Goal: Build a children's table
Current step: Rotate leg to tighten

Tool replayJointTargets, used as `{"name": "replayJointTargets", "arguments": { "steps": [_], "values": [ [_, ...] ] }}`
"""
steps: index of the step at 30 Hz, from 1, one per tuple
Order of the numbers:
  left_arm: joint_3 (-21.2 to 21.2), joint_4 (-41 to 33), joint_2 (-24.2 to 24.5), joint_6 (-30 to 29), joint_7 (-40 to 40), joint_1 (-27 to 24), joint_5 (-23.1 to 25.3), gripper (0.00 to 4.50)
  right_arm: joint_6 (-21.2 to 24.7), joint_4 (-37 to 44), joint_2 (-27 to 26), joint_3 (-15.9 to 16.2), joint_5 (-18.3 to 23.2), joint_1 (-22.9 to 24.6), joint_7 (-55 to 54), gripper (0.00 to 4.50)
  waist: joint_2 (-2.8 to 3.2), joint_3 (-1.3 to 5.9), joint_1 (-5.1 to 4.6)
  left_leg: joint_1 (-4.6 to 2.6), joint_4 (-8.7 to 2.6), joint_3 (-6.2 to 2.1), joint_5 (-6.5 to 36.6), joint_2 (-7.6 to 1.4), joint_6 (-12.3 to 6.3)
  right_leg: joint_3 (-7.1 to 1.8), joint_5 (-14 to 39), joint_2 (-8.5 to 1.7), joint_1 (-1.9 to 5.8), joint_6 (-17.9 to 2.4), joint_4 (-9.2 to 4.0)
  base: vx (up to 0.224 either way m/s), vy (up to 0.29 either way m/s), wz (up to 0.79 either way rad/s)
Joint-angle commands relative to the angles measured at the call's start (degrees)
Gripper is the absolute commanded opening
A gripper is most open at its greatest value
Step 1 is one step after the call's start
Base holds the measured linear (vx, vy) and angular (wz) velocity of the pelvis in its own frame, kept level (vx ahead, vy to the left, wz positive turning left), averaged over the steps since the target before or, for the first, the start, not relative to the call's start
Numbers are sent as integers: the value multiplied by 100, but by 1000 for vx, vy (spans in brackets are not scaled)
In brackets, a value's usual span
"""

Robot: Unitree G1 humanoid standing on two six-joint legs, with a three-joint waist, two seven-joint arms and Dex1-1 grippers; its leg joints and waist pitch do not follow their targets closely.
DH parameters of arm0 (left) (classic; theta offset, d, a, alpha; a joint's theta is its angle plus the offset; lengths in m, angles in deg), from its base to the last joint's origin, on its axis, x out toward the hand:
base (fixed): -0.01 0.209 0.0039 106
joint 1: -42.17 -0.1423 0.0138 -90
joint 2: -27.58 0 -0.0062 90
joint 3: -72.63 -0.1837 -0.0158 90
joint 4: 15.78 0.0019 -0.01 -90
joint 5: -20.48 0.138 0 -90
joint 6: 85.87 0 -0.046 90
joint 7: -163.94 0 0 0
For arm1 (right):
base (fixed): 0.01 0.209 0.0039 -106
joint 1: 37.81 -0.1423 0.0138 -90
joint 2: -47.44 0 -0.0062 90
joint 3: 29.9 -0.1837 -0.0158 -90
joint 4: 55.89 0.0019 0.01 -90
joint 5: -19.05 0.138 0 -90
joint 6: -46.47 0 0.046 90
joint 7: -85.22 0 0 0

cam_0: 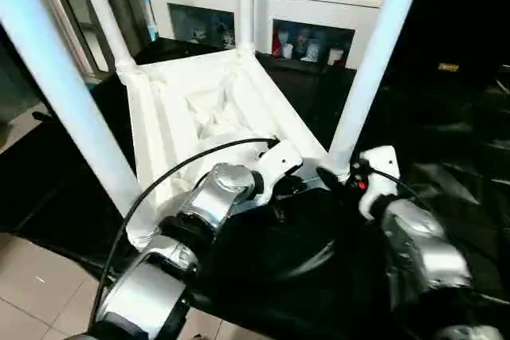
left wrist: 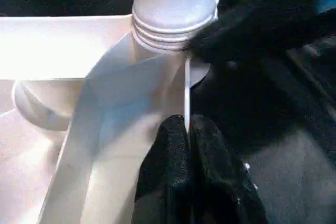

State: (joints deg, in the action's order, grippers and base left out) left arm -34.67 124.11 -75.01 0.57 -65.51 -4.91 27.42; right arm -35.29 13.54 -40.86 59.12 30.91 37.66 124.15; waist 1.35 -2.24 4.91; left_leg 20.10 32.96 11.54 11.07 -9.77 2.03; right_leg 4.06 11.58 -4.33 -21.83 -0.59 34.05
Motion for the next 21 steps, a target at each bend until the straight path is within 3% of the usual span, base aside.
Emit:
{"name": "replayJointTargets", "arguments": {
  "steps": [1, 6, 8, 9, 12, 13, 14, 16, 17, 21],
  "values": [
    [-179, -11, 111, 137, -595, -190, -39, 0, -3, 209, 32, 548, 167, 86, 891, 374, -154, 240, 22, 26, -384, -210, 1200, -365, -529, -310, 1787, -538, 222, -953, -550, 0, 0, 0],
    [-415, -323, 608, 407, -1721, -387, -128, 0, -77, 336, 479, 679, 140, 139, 1529, 374, -134, 257, 31, 18, -375, -206, 1012, -400, -548, -306, 1535, -536, 215, -1088, -496, 0, 0, 0],
    [-462, -327, 720, 486, -1886, -400, -103, 0, -83, 370, 559, 726, 153, 155, 1704, 374, -113, 282, 49, 0, -354, -185, 874, -417, -581, -307, 1036, -510, 212, -1230, -432, 0, 0, 0],
    [-480, -325, 822, 535, -2037, -407, -95, 0, -94, 386, 623, 758, 164, 157, 1871, 374, -143, 278, 48, 17, -349, -178, 820, -416, -607, -299, 813, -506, 219, -1316, -408, 0, 0, 0],
    [-394, -447, 975, 393, -2358, -448, -232, 0, -108, 369, 699, 763, 234, 112, 2187, 374, -132, 276, 97, 6, -345, -169, 843, -429, -608, -295, 796, -529, 225, -1401, -384, 0, 0, 0],
    [-377, -525, 1022, 373, -2445, -482, -254, 0, -121, 375, 708, 786, 241, 103, 2262, 374, -178, 270, 102, 6, -348, -164, 860, -434, -601, -294, 836, -531, 223, -1401, -394, 0, 0, 0],
    [-368, -569, 1039, 347, -2494, -503, -267, 0, -128, 362, 717, 814, 235, 90, 2322, 374, -157, 261, 113, 5, -357, -171, 901, -441, -568, -295, 939, -542, 216, -1399, -395, 0, 0, 0],
    [-364, -636, 1067, 320, -2563, -534, -294, 0, -148, 343, 730, 855, 223, 72, 2383, 374, -187, 253, 111, -2, -368, -173, 967, -439, -509, -298, 1111, -543, 214, -1351, -415, 0, 0, 0],
    [-367, -655, 1079, 323, -2603, -544, -318, 0, -145, 330, 729, 864, 237, 63, 2411, 374, -173, 254, 118, -8, -370, -176, 955, -437, -485, -302, 1152, -545, 212, -1336, -414, 0, 0, 0],
    [-370, -722, 1078, 307, -2628, -579, -353, 0, -126, 286, 660, 867, 283, 22, 2471, 350, -182, 263, 131, -9, -363, -175, 865, -437, -473, -308, 956, -544, 217, -1361, -390, 0, 0, 0]
  ]
}}
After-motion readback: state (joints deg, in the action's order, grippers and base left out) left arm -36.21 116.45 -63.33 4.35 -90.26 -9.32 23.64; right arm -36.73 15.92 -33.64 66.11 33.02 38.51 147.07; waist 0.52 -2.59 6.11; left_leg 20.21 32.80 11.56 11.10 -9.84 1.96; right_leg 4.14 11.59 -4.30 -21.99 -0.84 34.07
